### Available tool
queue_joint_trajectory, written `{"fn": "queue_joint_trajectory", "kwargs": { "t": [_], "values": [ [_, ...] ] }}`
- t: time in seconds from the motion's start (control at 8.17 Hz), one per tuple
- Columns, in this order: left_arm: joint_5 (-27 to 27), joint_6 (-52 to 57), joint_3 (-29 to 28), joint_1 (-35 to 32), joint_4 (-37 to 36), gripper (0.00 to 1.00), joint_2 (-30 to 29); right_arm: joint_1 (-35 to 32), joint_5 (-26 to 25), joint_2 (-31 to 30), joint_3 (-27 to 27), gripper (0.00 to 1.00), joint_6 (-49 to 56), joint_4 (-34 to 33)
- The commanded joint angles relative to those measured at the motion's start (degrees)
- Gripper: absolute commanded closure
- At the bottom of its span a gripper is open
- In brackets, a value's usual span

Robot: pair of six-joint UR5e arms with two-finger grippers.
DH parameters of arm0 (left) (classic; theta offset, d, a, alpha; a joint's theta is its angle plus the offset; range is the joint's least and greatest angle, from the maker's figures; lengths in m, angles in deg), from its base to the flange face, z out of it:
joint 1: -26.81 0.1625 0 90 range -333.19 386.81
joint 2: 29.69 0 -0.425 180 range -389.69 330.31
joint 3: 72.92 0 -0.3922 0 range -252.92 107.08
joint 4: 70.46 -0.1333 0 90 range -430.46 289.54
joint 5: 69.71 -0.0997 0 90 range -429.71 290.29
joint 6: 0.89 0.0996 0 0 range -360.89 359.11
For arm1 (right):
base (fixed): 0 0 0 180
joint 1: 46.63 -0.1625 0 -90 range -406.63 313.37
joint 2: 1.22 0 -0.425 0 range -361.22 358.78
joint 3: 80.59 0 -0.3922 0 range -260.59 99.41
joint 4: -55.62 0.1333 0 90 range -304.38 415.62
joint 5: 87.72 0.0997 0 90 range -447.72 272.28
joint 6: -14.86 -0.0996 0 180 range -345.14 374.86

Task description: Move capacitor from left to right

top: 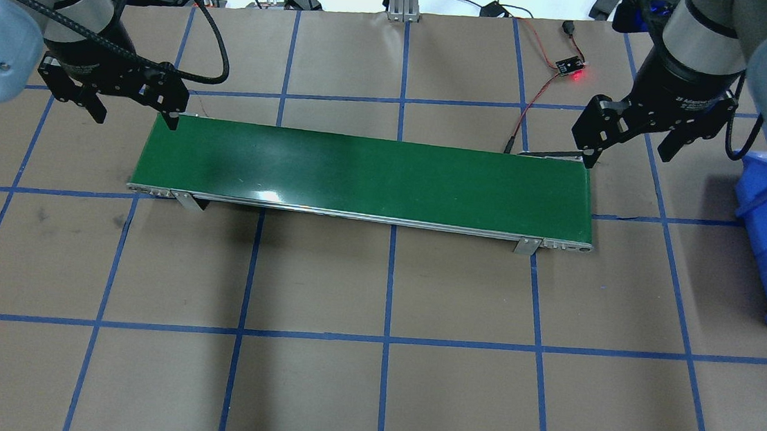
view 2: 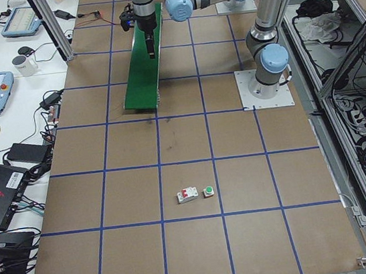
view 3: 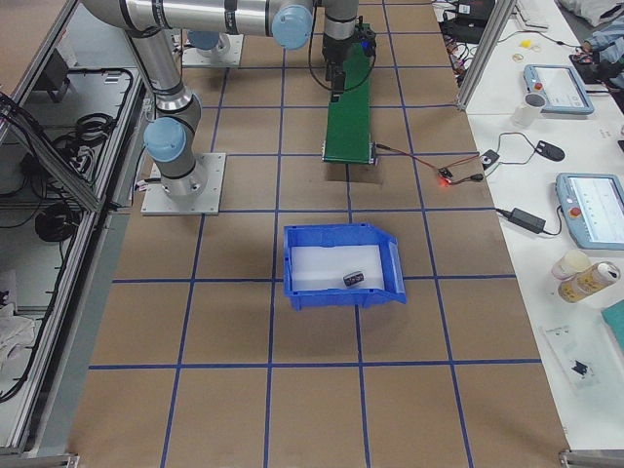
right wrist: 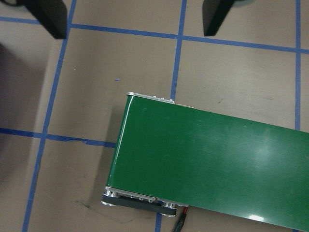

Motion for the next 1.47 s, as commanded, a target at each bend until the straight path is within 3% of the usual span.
{"fn": "queue_joint_trajectory", "kwargs": {
  "t": [0.0, 0.37, 1.35],
  "values": [
    [0.55, -0.81, -0.67, -0.55, 0.05, 0.0, -0.26, -0.79, -0.07, 0.13, 0.0, 0.0, -0.89, -0.06],
    [0.47, -1.08, -0.41, -5.37, -0.04, 0.0, 0.18, -0.79, 0.1, 0.22, 0.09, 0.0, -0.88, -0.15],
    [0.38, -1.08, -0.32, -5.39, -0.13, 0.0, -0.43, -0.79, -0.07, -0.48, 0.0, 0.0, -0.45, -0.06]
  ]
}}
